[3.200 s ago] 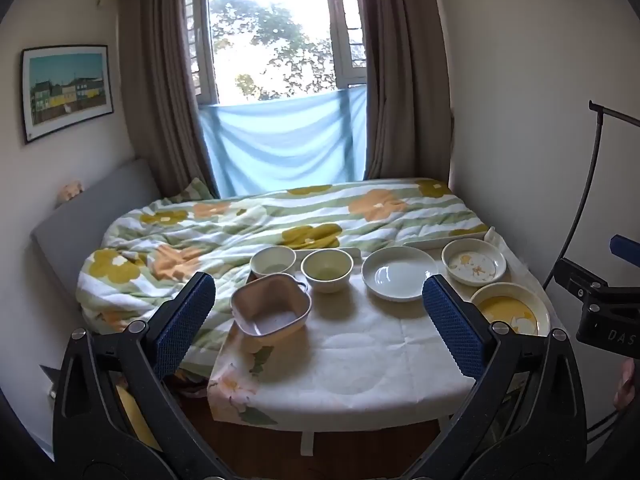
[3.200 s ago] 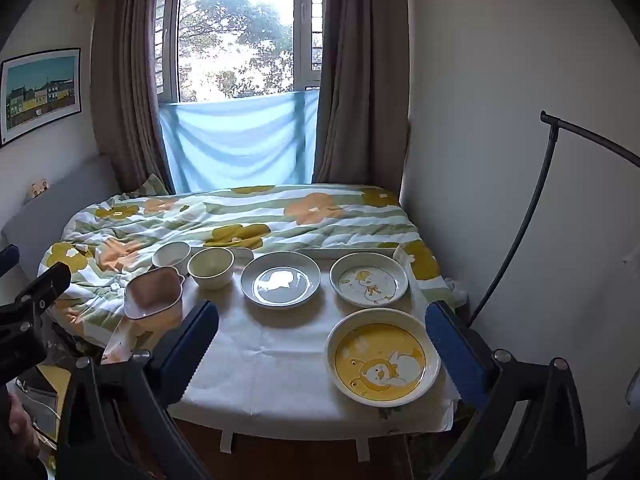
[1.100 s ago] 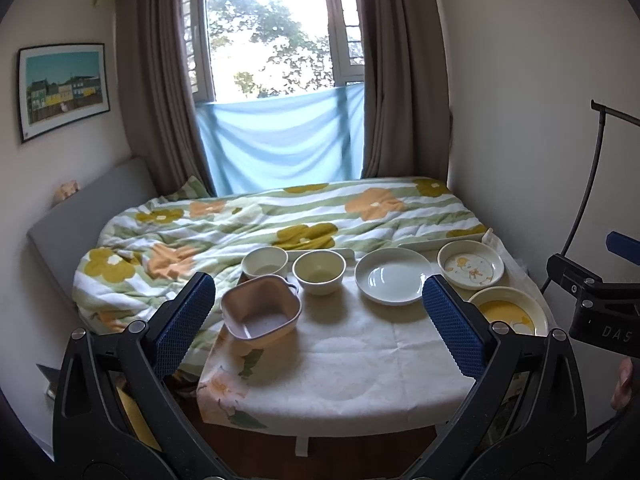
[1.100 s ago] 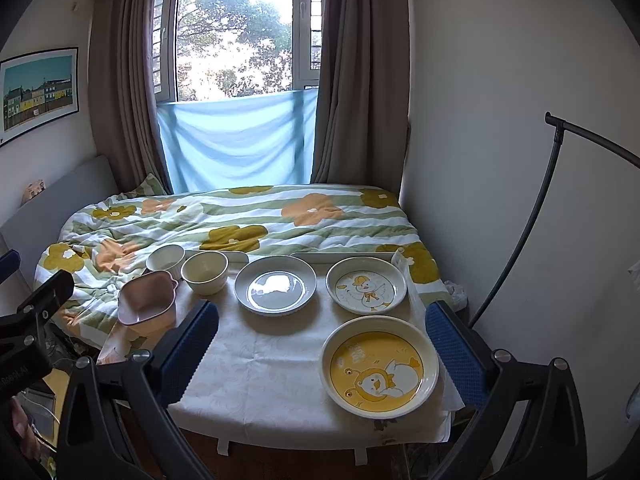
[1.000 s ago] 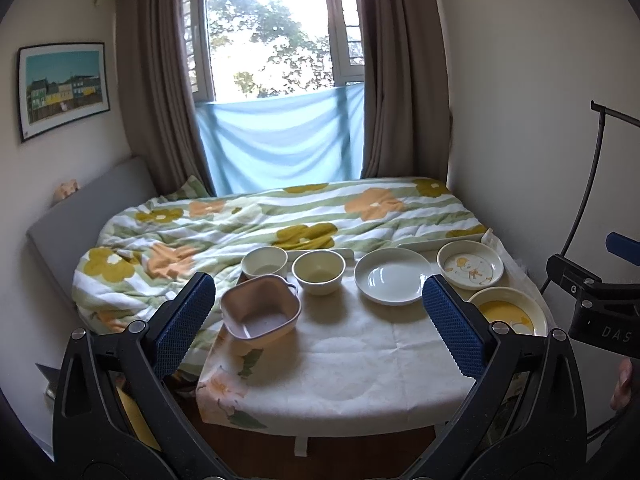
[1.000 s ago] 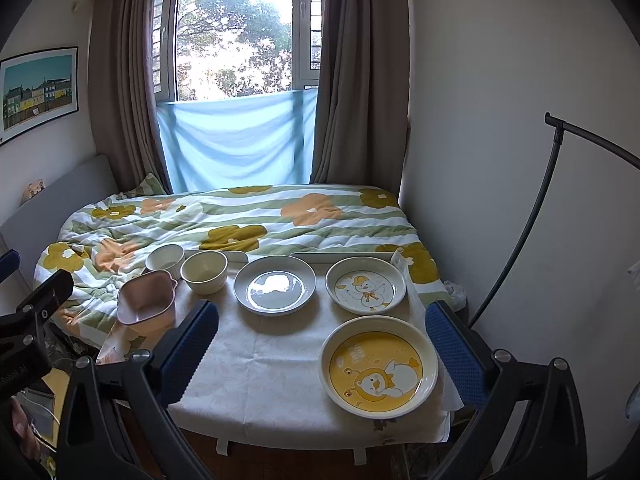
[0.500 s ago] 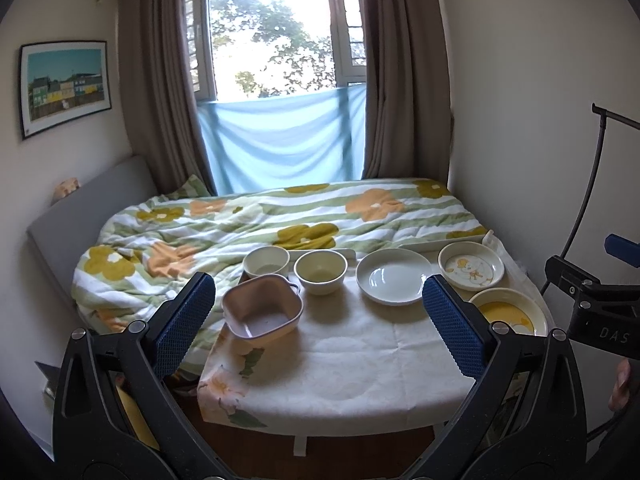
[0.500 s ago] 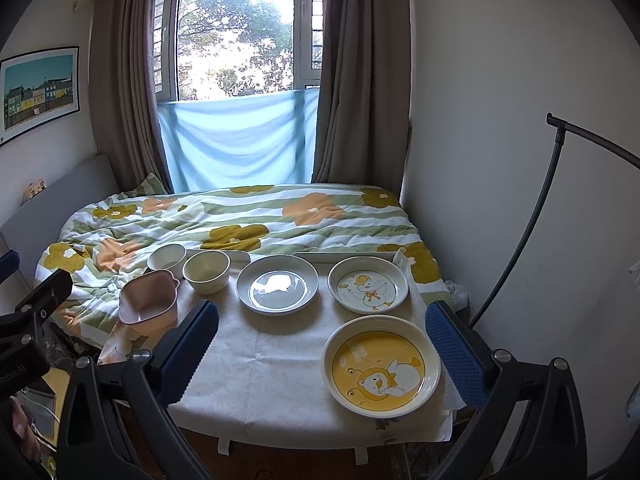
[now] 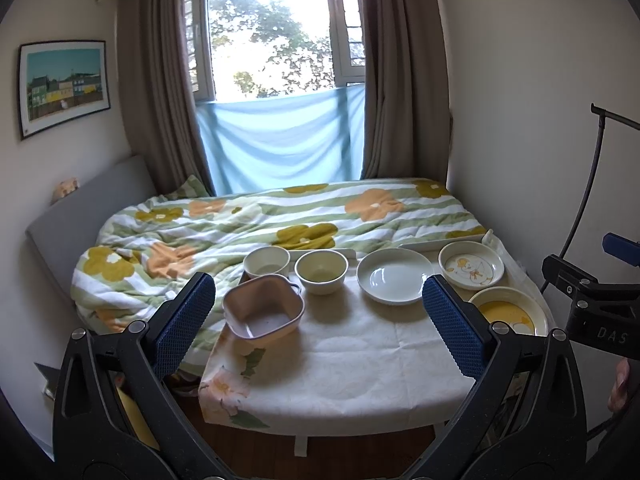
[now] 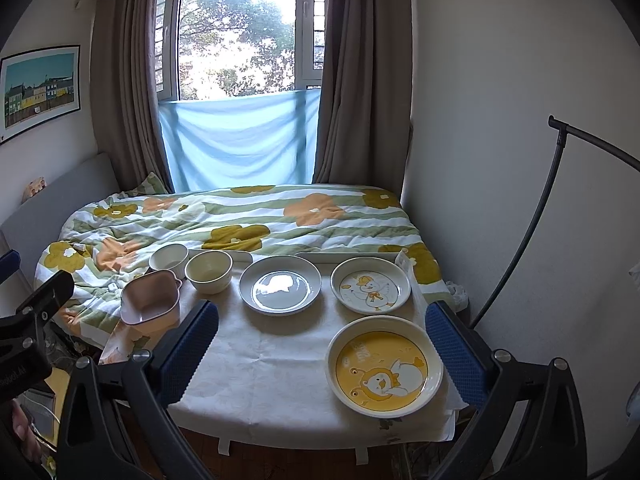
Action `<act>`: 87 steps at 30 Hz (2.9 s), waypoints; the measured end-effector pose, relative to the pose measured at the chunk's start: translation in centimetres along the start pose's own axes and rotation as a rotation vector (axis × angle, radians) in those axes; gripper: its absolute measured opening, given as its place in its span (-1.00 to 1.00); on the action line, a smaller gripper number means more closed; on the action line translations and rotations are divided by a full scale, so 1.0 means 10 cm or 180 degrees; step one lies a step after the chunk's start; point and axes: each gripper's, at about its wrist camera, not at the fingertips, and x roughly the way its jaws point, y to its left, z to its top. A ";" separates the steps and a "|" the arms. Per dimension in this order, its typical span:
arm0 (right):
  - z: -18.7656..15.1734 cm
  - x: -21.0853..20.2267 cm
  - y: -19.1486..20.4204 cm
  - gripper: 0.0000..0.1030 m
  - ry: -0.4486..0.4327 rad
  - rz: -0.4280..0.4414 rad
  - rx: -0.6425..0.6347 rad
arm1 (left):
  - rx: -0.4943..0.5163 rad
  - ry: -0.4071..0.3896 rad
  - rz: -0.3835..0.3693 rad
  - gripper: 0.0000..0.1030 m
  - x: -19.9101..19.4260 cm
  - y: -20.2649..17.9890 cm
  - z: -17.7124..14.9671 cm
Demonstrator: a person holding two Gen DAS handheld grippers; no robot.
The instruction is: Organize plates and bowls
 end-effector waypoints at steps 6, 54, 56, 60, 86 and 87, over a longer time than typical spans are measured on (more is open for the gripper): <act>0.00 0.00 0.00 0.99 0.0038 -0.0014 0.0093 | 0.0044 0.0060 -0.0037 0.99 0.05 0.02 0.05; -1.58 2.25 -2.19 -0.61 0.1654 0.0426 0.1809 | 0.1057 0.2764 -0.2170 -0.65 3.43 -2.52 -1.27; -1.58 2.26 -2.18 -0.61 0.1675 0.0430 0.1778 | 0.1088 0.2752 -0.2158 -0.65 3.41 -2.53 -1.27; -1.56 2.28 -2.18 -0.61 0.1705 0.0451 0.1711 | 0.1158 0.2700 -0.2084 -0.65 3.40 -2.58 -1.24; -1.02 2.34 -1.61 -0.60 0.1585 0.0883 0.0881 | 0.0504 0.2259 -0.1592 -0.65 2.87 -1.66 -0.91; -0.97 2.36 -1.54 -0.60 0.1593 0.0941 0.0823 | 0.0437 0.2241 -0.1538 -0.65 2.84 -1.55 -0.88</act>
